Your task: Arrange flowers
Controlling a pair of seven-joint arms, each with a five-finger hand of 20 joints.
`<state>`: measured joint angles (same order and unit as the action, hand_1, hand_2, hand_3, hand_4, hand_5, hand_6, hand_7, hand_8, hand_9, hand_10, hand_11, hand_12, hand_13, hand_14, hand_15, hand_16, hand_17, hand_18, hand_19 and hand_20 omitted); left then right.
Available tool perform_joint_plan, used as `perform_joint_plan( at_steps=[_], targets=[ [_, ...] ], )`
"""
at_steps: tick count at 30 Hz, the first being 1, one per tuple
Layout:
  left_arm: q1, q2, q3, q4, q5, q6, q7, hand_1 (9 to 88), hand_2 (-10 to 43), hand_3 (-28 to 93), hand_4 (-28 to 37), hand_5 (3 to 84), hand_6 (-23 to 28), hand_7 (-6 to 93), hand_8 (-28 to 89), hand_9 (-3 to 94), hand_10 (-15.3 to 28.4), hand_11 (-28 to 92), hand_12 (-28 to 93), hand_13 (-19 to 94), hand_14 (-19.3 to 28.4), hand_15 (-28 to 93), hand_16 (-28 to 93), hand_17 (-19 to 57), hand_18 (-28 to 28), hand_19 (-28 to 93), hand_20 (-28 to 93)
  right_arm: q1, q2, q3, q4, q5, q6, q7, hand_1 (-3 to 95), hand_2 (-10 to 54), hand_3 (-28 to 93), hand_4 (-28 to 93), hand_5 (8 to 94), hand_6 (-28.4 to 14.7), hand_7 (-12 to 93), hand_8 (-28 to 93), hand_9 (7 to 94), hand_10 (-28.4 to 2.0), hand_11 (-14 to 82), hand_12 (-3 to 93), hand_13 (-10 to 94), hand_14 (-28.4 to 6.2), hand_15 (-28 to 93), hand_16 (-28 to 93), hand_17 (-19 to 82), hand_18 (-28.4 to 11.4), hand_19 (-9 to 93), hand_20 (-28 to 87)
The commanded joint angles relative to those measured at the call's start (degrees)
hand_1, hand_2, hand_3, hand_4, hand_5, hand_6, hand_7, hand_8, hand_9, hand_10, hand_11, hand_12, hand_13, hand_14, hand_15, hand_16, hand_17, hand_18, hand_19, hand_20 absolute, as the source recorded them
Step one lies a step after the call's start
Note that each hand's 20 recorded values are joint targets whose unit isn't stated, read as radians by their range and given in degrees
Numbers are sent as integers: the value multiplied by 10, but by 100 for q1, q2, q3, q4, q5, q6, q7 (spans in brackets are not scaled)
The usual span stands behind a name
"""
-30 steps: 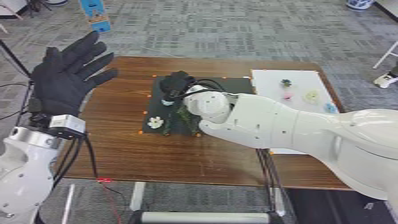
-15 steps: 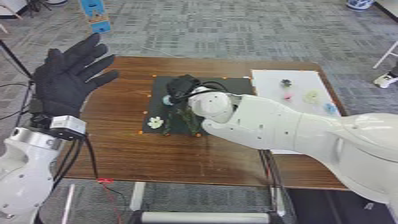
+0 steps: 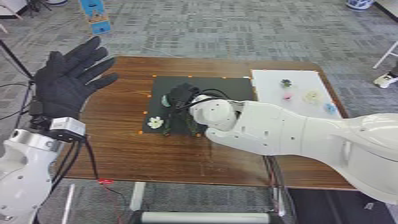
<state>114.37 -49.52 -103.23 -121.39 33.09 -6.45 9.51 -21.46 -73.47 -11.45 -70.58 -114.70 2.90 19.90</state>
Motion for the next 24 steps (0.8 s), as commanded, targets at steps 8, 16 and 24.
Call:
perform_joint_plan(
  at_steps=[8, 16, 24],
  targets=[
    [149, -54, -128, -72, -20, 36, 8, 213, -37, 629, -283, 286, 32, 138, -75, 242, 113, 129, 158, 198, 146, 133, 40, -92, 262, 425, 4, 367, 384, 65, -553, -221, -288, -78, 247, 203, 932, -30, 682, 62, 206, -156, 857, -88, 683, 303, 841, -60, 932, 371, 513, -231, 932, 693],
    [175, -78, -152, -83, -11, 49, 43, 215, -35, 628, -283, 285, 31, 138, -76, 242, 114, 130, 159, 198, 146, 134, 40, -92, 262, 425, 4, 249, 468, 406, -716, -388, -67, 273, 246, 196, 932, -14, 706, 57, 210, -150, 857, -88, 678, 305, 842, -61, 931, 370, 514, -229, 932, 690],
    [219, -103, -174, -100, -13, 76, 82, 215, -34, 629, -283, 286, 31, 138, -75, 242, 114, 129, 159, 198, 146, 134, 40, -92, 262, 425, 4, 129, 800, 599, -1191, -227, 22, -228, 245, 209, 932, -32, 686, 57, 202, -146, 849, -90, 672, 308, 835, -63, 924, 373, 506, -232, 932, 686]
  ],
)
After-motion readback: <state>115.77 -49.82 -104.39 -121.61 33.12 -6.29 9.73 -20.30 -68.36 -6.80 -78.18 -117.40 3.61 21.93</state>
